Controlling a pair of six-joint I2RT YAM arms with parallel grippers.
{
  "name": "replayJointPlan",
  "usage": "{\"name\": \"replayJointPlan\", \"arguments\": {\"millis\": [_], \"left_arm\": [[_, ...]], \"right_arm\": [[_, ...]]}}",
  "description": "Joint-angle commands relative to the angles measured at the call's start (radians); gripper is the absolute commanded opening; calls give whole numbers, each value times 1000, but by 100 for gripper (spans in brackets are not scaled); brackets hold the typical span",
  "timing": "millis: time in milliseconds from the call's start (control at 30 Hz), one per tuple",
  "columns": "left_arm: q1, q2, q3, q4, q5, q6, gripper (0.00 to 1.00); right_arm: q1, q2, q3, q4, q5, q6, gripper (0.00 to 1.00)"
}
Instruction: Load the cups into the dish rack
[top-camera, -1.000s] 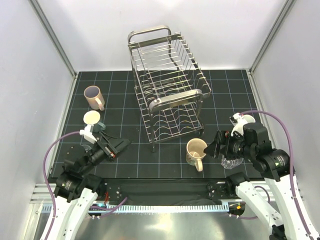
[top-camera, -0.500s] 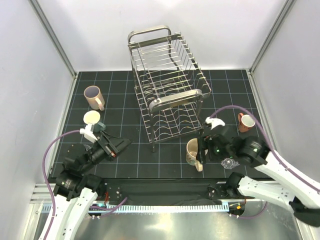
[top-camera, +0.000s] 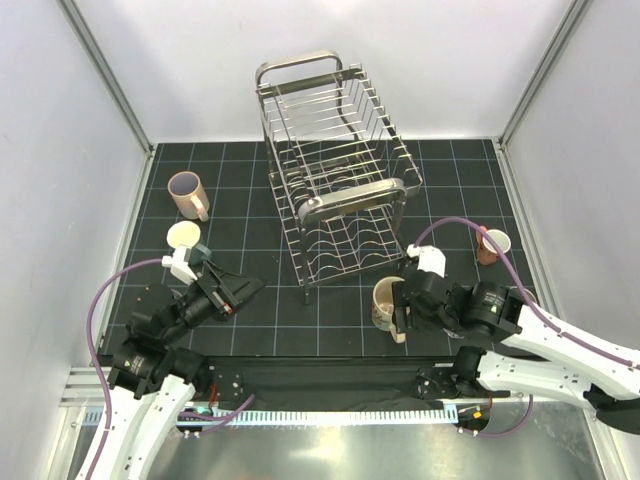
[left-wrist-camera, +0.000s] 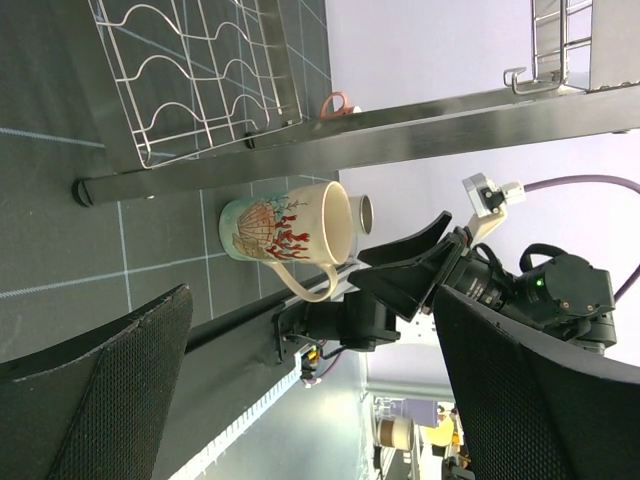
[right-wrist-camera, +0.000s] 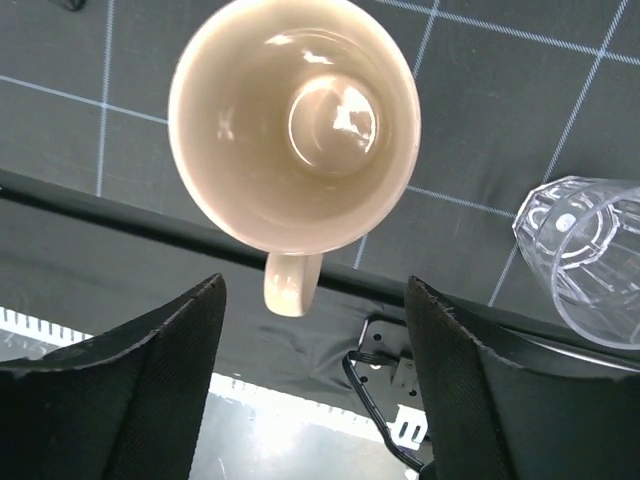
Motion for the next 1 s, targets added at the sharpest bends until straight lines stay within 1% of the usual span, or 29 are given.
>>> {"name": "replayJointPlan", "arguments": {"millis": [0,133,267,300,333,367,400,467,633,667,867,933,967], "left_arm": [[5,14,4,23,35,20,100],[5,15,-4,28,35,11,100],[5,0,-10,20,35,3,99],[5,-2,-10,17,36,3,99],[3,-3,-10,17,35,0,99],[5,-5,-10,14,35,-3,99],[5,-5,-8,14,39,-5,99],[5,-5,-5,14,42,-8,99],[5,-11,-5,15,50,-9,98],[5,-12,-8,17,52,-12,98],[5,-29,-25,18,53,-28,98],[5,-32,-27,17,55,-29,98],[5,-32,-27,15,56,-29,97]], "right_arm": [[15,5,70,57,40,9,72],[28,71,144,100,48,-28,71],[35,153,167,181,28,-39,68],[36,164,155,200,27,-36,68],[41,170,147,217,27,-22,64],[41,181,136,243,36,-15,63],[42,183,110,257,40,-8,60],[48,180,76,298,56,12,59],[52,180,-13,366,82,22,51],[52,184,-19,379,86,24,51],[52,258,-46,393,126,35,48],[53,275,-57,401,137,44,43],[52,290,-60,404,140,47,43]]}}
